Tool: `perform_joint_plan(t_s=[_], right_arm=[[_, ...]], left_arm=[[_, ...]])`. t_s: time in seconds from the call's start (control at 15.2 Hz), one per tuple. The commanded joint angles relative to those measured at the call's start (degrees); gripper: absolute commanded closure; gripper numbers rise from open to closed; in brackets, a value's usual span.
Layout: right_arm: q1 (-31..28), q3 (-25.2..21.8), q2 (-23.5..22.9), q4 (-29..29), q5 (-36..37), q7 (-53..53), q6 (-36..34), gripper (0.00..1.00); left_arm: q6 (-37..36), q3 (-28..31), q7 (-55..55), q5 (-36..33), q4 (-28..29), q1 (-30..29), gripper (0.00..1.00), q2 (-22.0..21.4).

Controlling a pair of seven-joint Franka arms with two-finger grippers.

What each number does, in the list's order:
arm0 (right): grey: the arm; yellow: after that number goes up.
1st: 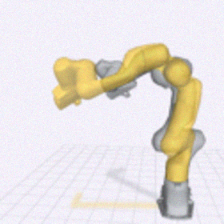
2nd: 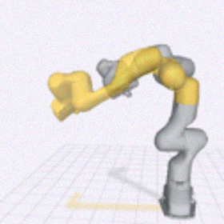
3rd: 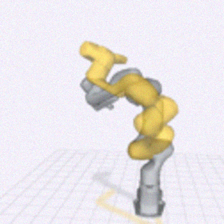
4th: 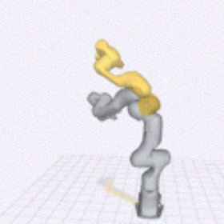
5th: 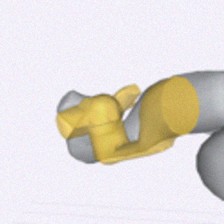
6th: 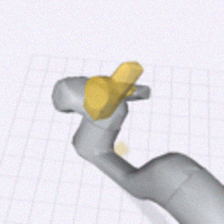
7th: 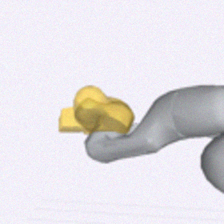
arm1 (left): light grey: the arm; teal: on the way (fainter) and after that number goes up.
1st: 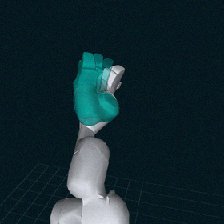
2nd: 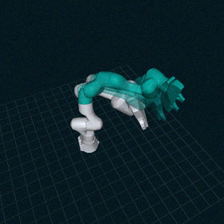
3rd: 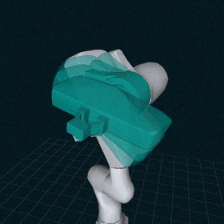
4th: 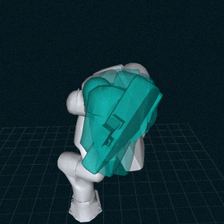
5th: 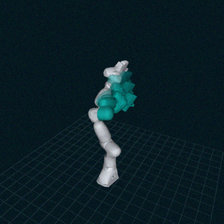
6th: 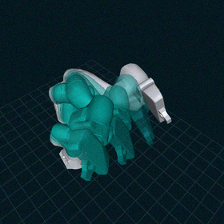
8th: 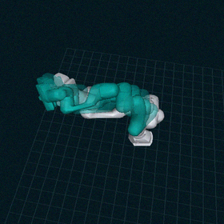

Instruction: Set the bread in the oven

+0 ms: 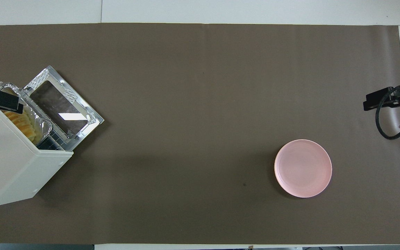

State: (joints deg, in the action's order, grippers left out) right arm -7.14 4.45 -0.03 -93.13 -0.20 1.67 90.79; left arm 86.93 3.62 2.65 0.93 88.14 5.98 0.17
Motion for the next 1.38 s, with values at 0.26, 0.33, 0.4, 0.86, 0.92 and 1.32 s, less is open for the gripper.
perform_joint_plan(t_s=[0.26,0.33,0.4,0.86,0.92,1.32], right_arm=[[-0.4,0.4,0.7,-0.7,0.8,1.1,-0.3,0.0],[-0.5,0.4,0.7,-0.7,0.8,1.1,-0.3,0.0],[-0.6,0.4,0.7,-0.7,0.8,1.1,-0.3,0.0],[-0.7,0.4,0.7,-0.7,0.8,1.1,-0.3,0.0],[-0.7,0.4,0.7,-0.7,0.8,1.1,-0.3,0.0],[-0.7,0.4,0.7,-0.7,0.8,1.1,-0.3,0.0]], left_arm=[[-0.1,-1.7,1.0,1.0,1.1,-1.7,0.0,-0.9],[-0.4,-1.7,1.0,1.1,0.7,-1.8,0.0,-0.8],[-0.5,-1.7,1.0,1.0,0.5,-1.8,0.0,-0.6],[2.7,-1.7,0.8,1.1,3.9,-1.5,0.0,-1.2],[3.7,-1.7,0.7,1.2,5.0,-1.2,0.0,-2.1],[5.2,-1.7,-1.0,3.3,4.8,-0.7,0.0,-1.9]])
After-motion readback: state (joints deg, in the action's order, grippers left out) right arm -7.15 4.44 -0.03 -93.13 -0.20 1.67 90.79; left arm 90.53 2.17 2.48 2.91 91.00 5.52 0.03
